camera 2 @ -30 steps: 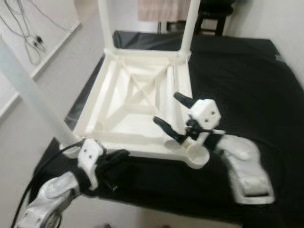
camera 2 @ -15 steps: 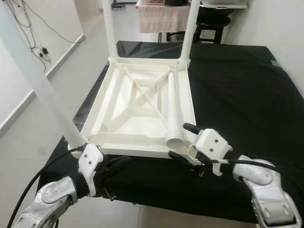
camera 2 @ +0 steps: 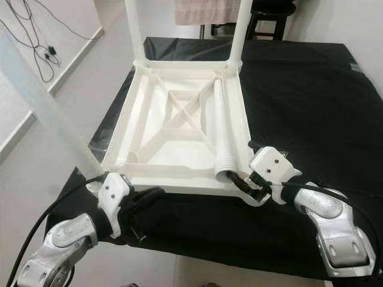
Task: Building children table
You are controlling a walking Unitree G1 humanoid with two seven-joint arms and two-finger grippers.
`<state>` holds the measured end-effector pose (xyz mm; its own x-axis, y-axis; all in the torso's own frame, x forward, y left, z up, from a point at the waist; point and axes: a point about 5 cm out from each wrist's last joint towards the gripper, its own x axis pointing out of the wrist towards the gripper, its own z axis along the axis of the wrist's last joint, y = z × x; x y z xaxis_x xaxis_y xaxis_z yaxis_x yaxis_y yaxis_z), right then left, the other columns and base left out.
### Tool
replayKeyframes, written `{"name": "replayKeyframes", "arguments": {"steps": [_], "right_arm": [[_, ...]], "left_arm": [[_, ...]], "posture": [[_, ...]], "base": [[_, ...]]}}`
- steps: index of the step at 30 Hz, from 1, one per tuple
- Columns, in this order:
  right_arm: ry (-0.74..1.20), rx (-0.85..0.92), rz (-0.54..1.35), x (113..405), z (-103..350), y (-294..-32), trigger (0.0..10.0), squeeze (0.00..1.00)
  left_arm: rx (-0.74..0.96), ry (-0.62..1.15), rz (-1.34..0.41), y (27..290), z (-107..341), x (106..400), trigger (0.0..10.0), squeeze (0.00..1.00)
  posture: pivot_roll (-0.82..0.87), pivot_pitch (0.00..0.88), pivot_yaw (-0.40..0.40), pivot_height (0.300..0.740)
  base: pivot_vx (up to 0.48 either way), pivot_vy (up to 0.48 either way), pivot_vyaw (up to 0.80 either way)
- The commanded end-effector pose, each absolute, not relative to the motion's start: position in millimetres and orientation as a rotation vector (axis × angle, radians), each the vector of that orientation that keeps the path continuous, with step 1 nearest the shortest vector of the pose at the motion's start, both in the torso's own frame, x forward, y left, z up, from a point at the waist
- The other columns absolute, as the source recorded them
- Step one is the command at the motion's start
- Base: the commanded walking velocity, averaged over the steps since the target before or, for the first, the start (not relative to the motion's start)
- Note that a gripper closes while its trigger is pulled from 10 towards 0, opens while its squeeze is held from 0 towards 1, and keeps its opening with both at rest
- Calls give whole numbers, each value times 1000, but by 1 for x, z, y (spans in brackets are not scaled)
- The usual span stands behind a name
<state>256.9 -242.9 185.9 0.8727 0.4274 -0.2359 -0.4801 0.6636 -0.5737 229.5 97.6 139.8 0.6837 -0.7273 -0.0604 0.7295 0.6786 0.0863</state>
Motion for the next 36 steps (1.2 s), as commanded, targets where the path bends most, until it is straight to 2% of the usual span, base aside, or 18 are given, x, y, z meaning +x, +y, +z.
{"name": "replayKeyframes", "arguments": {"steps": [1, 7, 8, 9, 10, 11, 15, 20, 34, 36], "right_arm": [[90, -676, 440, 260, 187, -246, 10000, 0], [72, -510, 237, 267, 187, -234, 10000, 0], [63, -482, 233, 268, 187, -230, 9490, 0], [57, -465, 234, 268, 188, -227, 9490, 0], [46, -436, 239, 268, 188, -221, 2039, 0], [38, -412, 243, 268, 187, -215, 0, 0], [36, -390, 276, 267, 183, -200, 0, 0], [46, -397, 275, 268, 182, -198, 0, 0], [2, -390, 228, 276, 201, -212, 0, 0], [-65, -369, 257, 275, 216, -222, 0, 0]], "left_arm": [[117, 40, -815, 99, 136, 228, 10000, 0], [116, 34, -812, 98, 137, 230, 10000, 0], [116, 34, -812, 98, 137, 230, 10000, 0], [116, 34, -813, 98, 137, 230, 10000, 0], [117, 34, -813, 99, 137, 230, 10000, 0], [116, 33, -813, 99, 137, 230, 10000, 0], [113, 31, -809, 98, 137, 230, 10000, 0], [112, 30, -806, 98, 138, 230, 10000, 0], [116, 16, -804, 97, 141, 232, 10000, 0], [120, 11, -802, 98, 144, 234, 10000, 0]], "posture": [[-17, 127, 10, 740], [-24, 128, 12, 740], [-24, 128, 12, 740], [-27, 128, 12, 740], [-26, 130, 10, 740], [-26, 130, 10, 740], [-24, 130, 7, 740], [-24, 131, 3, 740], [-39, 133, 8, 740], [-41, 132, 15, 740]], "base": [[0, 0, 0], [0, 0, 0], [0, 0, 0], [0, 0, 0], [0, 0, 0], [0, 0, 0], [0, 0, 0], [0, 0, 0], [0, 0, 0], [0, 0, 0]]}}
